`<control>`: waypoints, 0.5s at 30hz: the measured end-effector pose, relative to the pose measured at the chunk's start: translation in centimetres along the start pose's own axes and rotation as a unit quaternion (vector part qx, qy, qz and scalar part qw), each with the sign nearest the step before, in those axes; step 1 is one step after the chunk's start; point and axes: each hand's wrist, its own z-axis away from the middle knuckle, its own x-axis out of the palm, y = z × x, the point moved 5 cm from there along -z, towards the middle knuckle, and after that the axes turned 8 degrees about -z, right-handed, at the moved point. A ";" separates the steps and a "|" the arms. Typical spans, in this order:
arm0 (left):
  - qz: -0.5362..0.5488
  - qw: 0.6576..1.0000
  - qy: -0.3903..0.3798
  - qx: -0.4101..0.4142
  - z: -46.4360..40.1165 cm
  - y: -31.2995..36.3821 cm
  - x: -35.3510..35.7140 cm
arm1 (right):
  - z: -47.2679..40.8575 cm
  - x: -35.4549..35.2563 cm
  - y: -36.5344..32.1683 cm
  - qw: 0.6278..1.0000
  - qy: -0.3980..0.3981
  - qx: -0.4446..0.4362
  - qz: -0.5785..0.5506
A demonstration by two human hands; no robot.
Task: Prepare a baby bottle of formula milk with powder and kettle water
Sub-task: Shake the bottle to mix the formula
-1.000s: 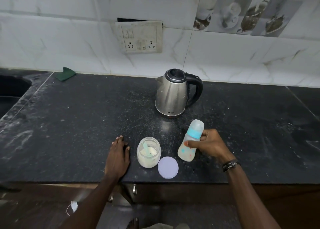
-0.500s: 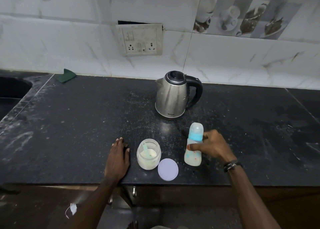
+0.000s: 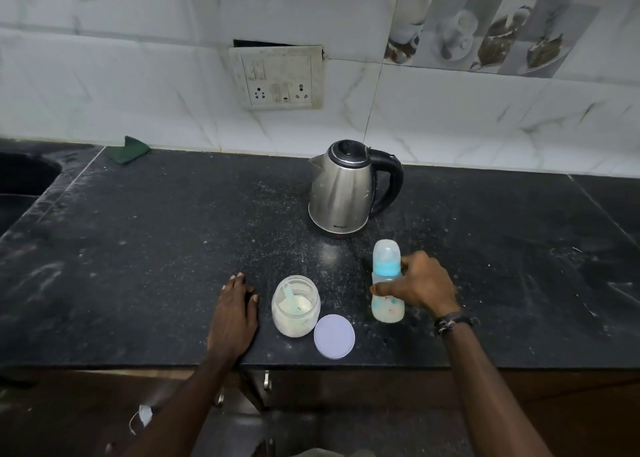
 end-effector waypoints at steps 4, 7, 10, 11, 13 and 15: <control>-0.003 1.000 -0.002 -0.003 0.0 -0.1 0.1 | 0.0 0.5 0.3 0.997 -0.056 0.013 -0.048; -0.003 1.000 -0.001 -0.003 0.0 -0.1 0.1 | -0.2 0.0 0.2 1.000 -0.023 -0.008 0.014; -0.002 1.000 0.002 -0.002 0.0 0.0 0.1 | -0.2 0.3 0.2 0.998 -0.052 0.003 -0.034; -0.001 1.000 0.004 -0.002 0.0 0.0 0.0 | -0.2 0.4 0.2 0.998 -0.054 0.007 -0.037; -0.003 1.000 0.004 -0.003 0.0 0.0 0.0 | -0.2 0.2 0.0 0.999 -0.040 -0.001 0.002; -0.001 1.000 0.004 -0.004 0.0 0.0 0.1 | -0.2 0.4 -0.1 0.999 -0.047 0.002 -0.013</control>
